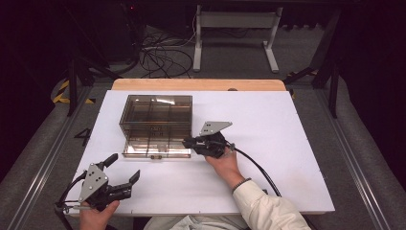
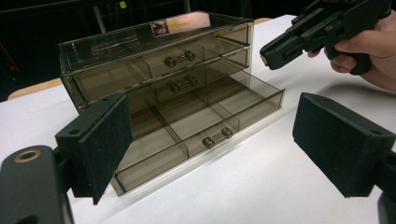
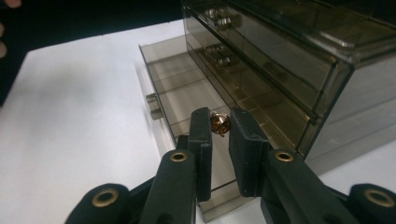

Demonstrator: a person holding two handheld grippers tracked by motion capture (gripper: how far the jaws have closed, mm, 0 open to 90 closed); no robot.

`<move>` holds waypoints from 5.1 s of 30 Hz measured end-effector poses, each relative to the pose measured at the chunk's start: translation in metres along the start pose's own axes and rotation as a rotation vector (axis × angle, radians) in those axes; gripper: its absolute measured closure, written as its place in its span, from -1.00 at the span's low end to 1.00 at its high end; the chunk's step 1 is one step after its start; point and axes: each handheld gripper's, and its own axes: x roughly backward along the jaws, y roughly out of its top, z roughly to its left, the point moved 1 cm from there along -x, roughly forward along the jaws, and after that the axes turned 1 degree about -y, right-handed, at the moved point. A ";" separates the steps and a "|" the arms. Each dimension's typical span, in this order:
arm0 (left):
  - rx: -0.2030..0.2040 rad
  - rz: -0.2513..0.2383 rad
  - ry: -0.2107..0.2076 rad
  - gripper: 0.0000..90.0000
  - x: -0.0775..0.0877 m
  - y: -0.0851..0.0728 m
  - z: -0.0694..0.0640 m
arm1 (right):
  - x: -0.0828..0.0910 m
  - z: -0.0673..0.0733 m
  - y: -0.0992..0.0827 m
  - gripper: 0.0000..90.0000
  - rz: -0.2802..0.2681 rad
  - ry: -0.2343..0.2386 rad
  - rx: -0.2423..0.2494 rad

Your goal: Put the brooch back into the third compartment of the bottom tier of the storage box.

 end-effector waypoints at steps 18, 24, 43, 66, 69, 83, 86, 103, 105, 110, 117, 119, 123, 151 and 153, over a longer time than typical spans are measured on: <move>0.002 -0.004 -0.007 -0.71 0.000 0.000 0.000 | -0.008 0.007 -0.007 0.76 0.011 -0.027 0.033; 0.009 -0.003 -0.010 -0.71 0.000 0.000 0.000 | -0.009 0.006 -0.007 0.79 0.014 -0.028 0.029; 0.010 -0.002 -0.009 -0.71 -0.001 0.000 0.001 | 0.005 0.004 0.004 -0.05 -0.009 -0.007 -0.016; 0.010 -0.004 -0.003 -0.71 0.000 0.000 0.001 | 0.032 0.017 0.028 -0.67 -0.037 -0.045 0.056; 0.010 -0.004 -0.004 -0.71 0.000 0.000 0.001 | 0.036 0.017 0.029 -0.71 -0.046 -0.049 0.056; 0.016 -0.003 -0.005 -0.71 0.000 0.000 0.001 | 0.077 0.016 0.032 -0.91 -0.057 -0.086 0.063; 0.016 -0.005 -0.005 -0.71 0.000 0.000 0.001 | 0.089 0.016 0.031 -0.90 -0.071 -0.113 0.069; 0.020 -0.006 -0.005 -0.71 0.000 0.001 0.001 | 0.141 0.008 0.009 -0.92 -0.065 -0.206 0.034; 0.021 -0.008 -0.006 -0.71 0.000 0.001 0.001 | 0.146 0.007 0.006 -0.93 -0.069 -0.215 0.033; 0.018 -0.006 -0.008 -0.71 0.000 0.001 0.001 | 0.159 0.006 -0.001 -0.95 -0.076 -0.237 0.025; 0.018 -0.008 -0.007 -0.72 0.000 0.000 0.002 | 0.172 0.009 -0.020 -0.99 -0.084 -0.253 0.018; 0.019 -0.007 -0.010 -0.72 -0.001 0.000 0.002 | 0.175 0.009 -0.026 -0.99 -0.090 -0.260 0.017; 0.016 -0.007 -0.016 -0.73 -0.001 0.000 0.002 | 0.181 0.010 -0.039 -0.99 -0.099 -0.260 -0.002; 0.006 -0.002 -0.061 -0.86 -0.002 -0.002 0.003 | 0.217 0.010 -0.108 -1.00 -0.121 -0.331 -0.095; 0.005 -0.001 -0.064 -0.86 -0.002 -0.002 0.003 | 0.219 0.010 -0.113 -1.00 -0.120 -0.335 -0.103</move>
